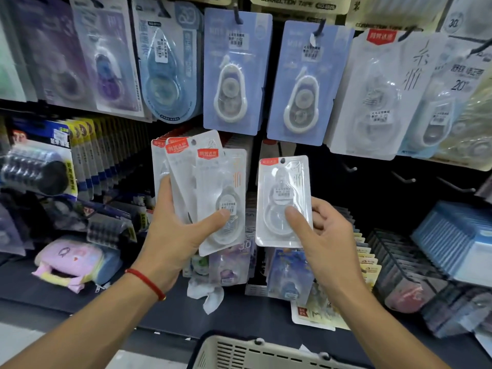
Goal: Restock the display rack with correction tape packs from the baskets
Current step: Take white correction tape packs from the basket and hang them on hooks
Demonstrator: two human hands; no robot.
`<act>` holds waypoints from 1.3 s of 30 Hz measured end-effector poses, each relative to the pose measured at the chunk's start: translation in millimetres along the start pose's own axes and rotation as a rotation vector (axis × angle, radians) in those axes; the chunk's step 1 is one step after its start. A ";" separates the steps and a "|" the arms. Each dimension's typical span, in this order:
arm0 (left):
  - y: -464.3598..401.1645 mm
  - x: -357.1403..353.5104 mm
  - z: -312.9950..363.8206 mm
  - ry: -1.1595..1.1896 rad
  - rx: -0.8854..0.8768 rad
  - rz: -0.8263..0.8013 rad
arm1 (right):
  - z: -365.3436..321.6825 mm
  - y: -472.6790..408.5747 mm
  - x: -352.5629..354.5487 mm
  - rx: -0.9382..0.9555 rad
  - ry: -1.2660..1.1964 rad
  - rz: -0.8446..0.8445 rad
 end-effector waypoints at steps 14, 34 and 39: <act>25.5 -39.3 -30.5 0.107 0.240 -0.171 | 13.8 16.7 -29.5 -0.024 0.299 -0.229; 17.5 -17.3 -21.6 -0.032 0.202 -0.026 | 9.9 0.2 4.9 -0.047 0.041 0.003; 14.5 -16.1 -18.8 -0.061 0.147 -0.004 | 2.0 -3.4 3.5 -0.043 0.007 0.025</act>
Point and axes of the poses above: each hand's wrist, its own y-axis away from the middle knuckle, its own x-axis out of the back of the hand, z = x × y, the point moved 10 cm from there along -y, towards the middle knuckle, and after that the axes turned 6 degrees about z, right-handed, at the moved point
